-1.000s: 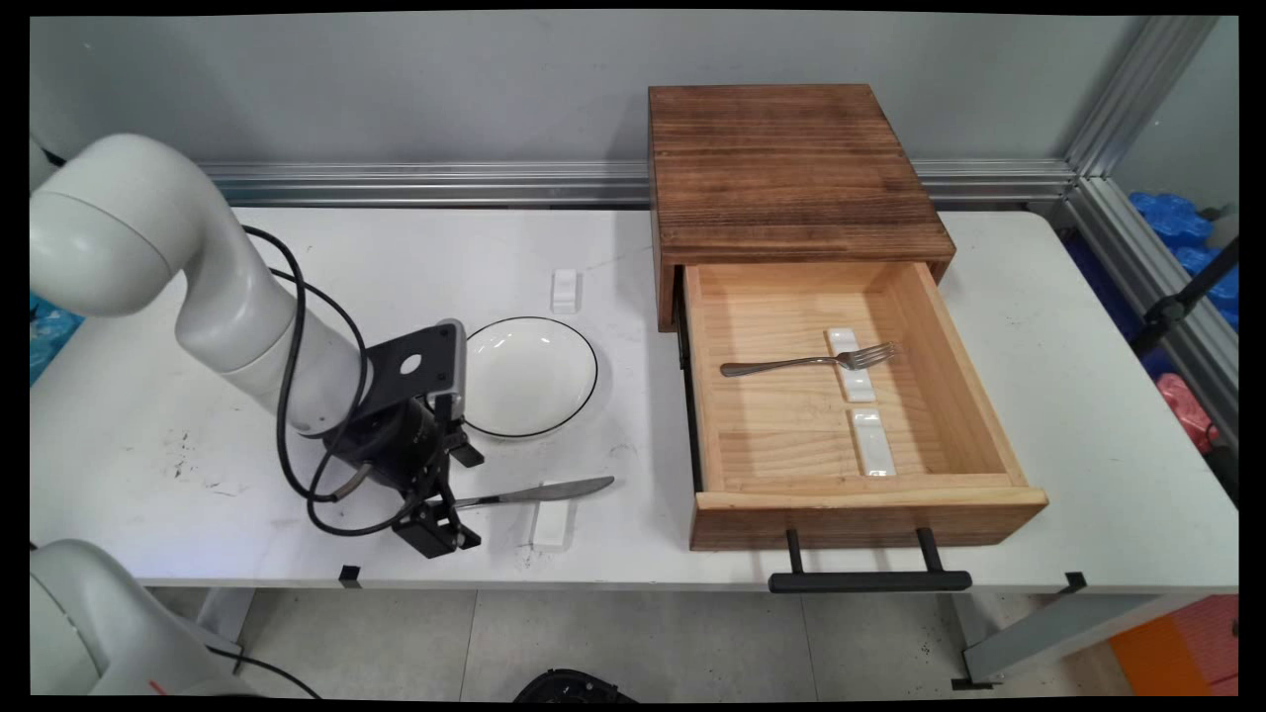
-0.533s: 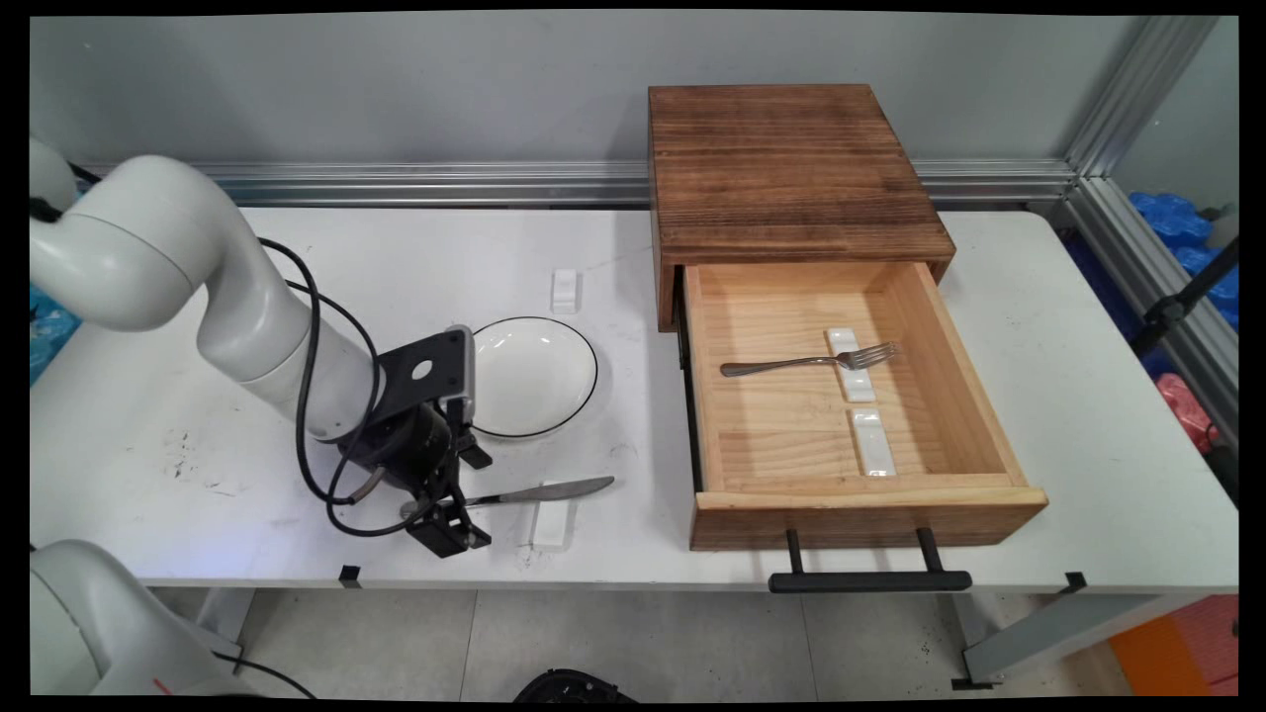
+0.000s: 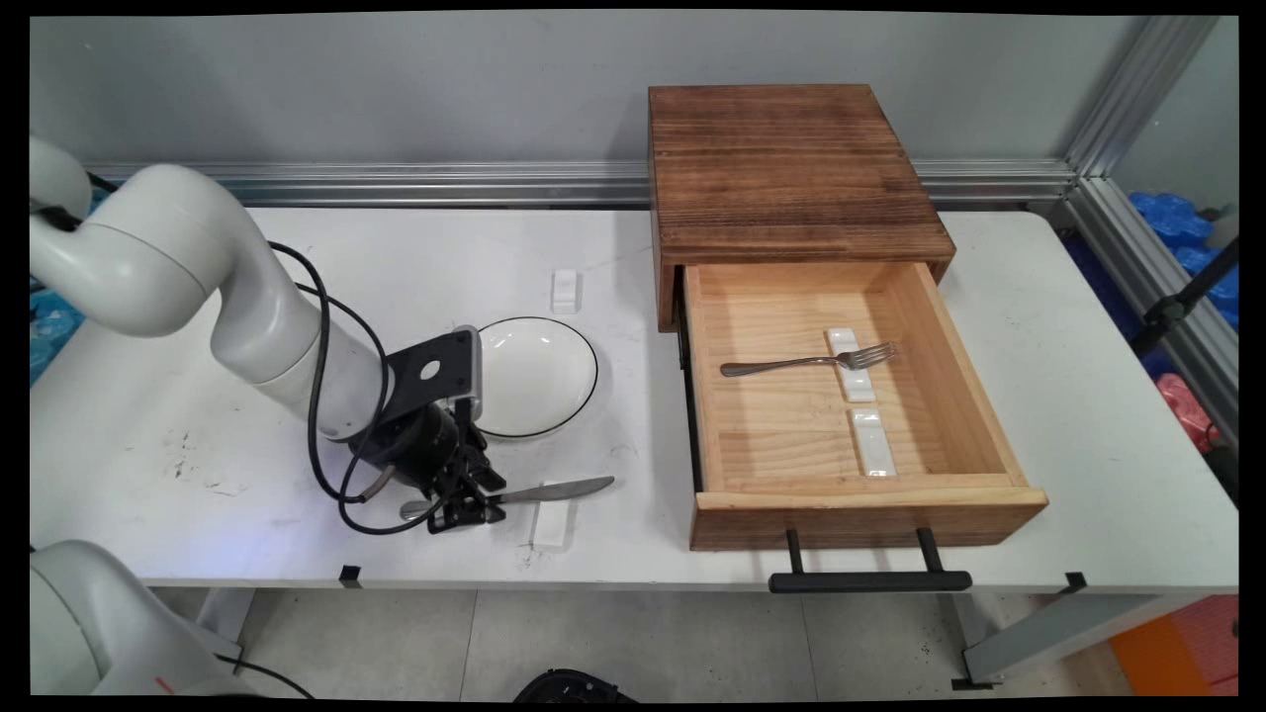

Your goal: Pick up the knife from the right of the white plate, then place the picked object into the drawer

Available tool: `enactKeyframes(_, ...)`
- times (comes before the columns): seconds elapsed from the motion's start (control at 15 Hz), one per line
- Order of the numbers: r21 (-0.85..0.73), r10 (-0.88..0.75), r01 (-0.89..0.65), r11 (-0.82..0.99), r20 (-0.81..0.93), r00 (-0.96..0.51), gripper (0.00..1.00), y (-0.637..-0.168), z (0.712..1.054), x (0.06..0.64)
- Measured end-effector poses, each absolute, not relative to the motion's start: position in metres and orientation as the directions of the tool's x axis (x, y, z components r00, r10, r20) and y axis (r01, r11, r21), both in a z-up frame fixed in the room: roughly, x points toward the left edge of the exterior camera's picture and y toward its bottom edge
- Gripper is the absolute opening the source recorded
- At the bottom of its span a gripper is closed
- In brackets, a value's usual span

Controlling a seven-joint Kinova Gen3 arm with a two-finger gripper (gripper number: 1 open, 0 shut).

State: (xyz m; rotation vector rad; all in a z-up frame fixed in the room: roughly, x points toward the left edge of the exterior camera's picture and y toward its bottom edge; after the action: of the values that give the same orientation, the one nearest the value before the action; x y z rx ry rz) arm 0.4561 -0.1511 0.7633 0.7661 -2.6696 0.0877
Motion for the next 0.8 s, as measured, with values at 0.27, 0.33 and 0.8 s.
enactKeyframes(0.27,0.034,-0.498,-0.522,0.853,0.357,-0.791,0.0,-0.153,0.763,0.458)
enactKeyframes(0.33,0.032,-0.497,-0.521,0.853,0.357,-0.791,0.0,-0.153,0.764,0.459)
enactKeyframes(0.8,0.029,-0.5,-0.525,0.851,0.353,-0.791,0.0,-0.153,0.802,0.46)
